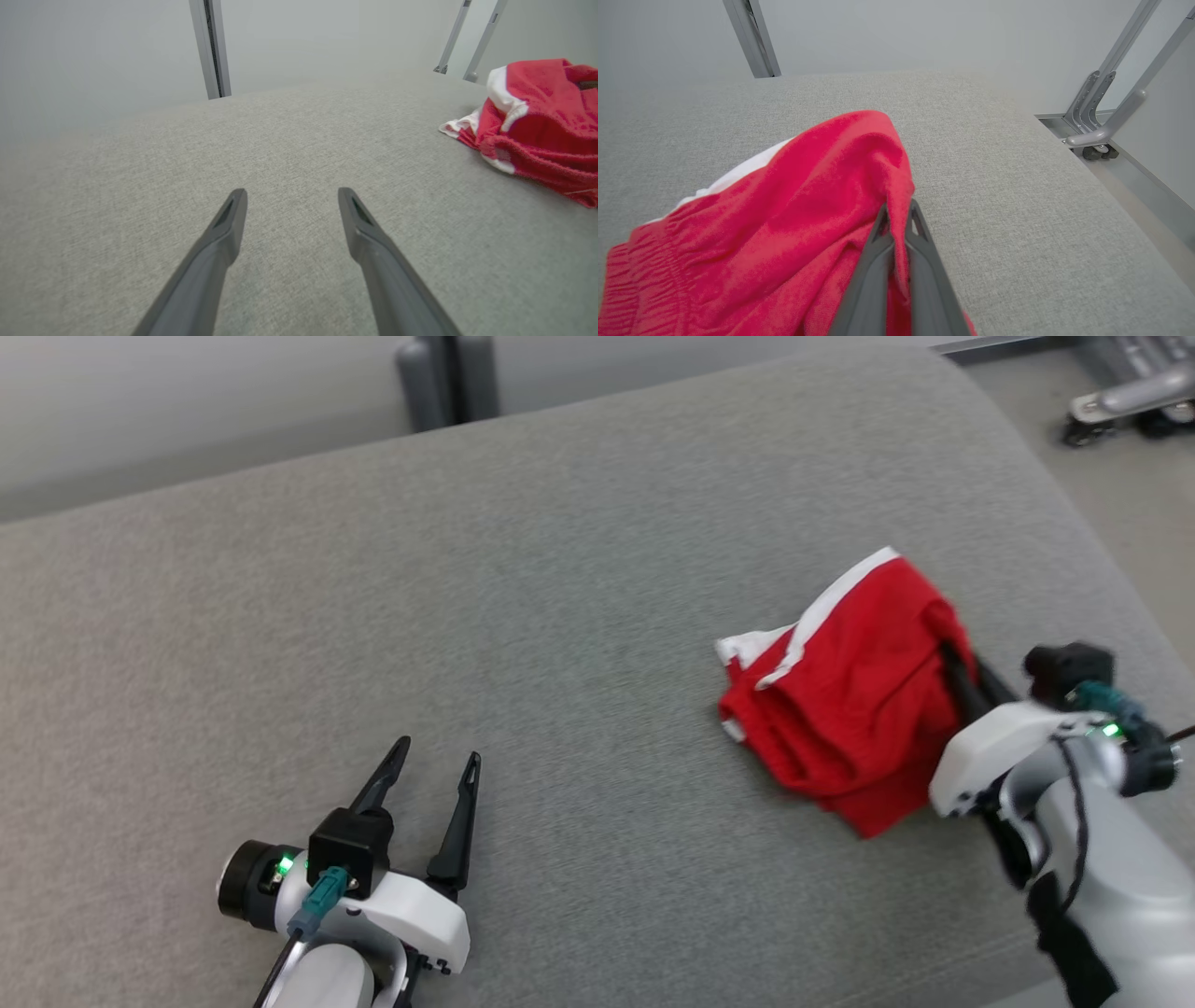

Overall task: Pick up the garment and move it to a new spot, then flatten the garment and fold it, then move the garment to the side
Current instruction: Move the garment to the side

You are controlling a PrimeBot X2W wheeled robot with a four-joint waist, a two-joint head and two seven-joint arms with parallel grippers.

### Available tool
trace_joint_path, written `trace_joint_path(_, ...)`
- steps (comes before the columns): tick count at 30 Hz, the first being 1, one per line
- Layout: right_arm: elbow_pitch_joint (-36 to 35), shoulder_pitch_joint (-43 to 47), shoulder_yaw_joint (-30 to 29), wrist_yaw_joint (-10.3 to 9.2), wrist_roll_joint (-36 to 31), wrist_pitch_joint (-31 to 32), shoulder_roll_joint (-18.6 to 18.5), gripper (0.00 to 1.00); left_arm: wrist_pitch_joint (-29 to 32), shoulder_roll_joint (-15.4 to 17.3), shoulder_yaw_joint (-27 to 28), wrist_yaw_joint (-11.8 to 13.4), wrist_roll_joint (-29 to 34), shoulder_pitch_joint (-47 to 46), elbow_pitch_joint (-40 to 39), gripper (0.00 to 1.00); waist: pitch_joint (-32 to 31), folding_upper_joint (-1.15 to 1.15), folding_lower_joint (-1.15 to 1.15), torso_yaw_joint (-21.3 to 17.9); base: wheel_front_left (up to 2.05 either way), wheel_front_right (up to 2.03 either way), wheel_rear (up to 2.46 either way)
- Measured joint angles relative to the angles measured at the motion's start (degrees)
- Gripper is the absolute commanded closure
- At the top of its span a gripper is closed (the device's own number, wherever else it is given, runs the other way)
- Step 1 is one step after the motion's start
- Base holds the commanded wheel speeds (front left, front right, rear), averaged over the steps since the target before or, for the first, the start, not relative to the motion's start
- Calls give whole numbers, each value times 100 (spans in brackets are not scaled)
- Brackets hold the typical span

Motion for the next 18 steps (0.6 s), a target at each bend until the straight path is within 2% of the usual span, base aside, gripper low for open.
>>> trace_joint_path(3, 188, -313, -475, 0, -391, 1, -194, 100, 1, 18, 40, -29, 75, -91, -36, 0, 222, 0, 0, 262, 0, 0, 0)
trace_joint_path(4, 188, -313, -475, 0, -391, 1, -194, 100, 1, 18, 40, -29, 75, -91, -36, 0, 222, 0, 0, 262, 0, 0, 0)
trace_joint_path(8, 458, -744, -1159, 0, -896, 1, -556, 100, 0, 37, 110, -44, 181, -224, -183, 0, 521, 0, 0, 596, 0, 0, 0)
trace_joint_path(14, 801, -1007, -2499, 0, -1673, 1, -1177, 100, 0, 38, 113, -64, 283, -341, -406, 0, 860, 0, 0, 1039, 0, 0, 0)
trace_joint_path(18, 880, -1008, -3422, 0, -2269, 1, -1437, 100, -5, 32, 118, -71, 309, -371, -461, 0, 996, 0, 0, 1247, 0, 0, 0)
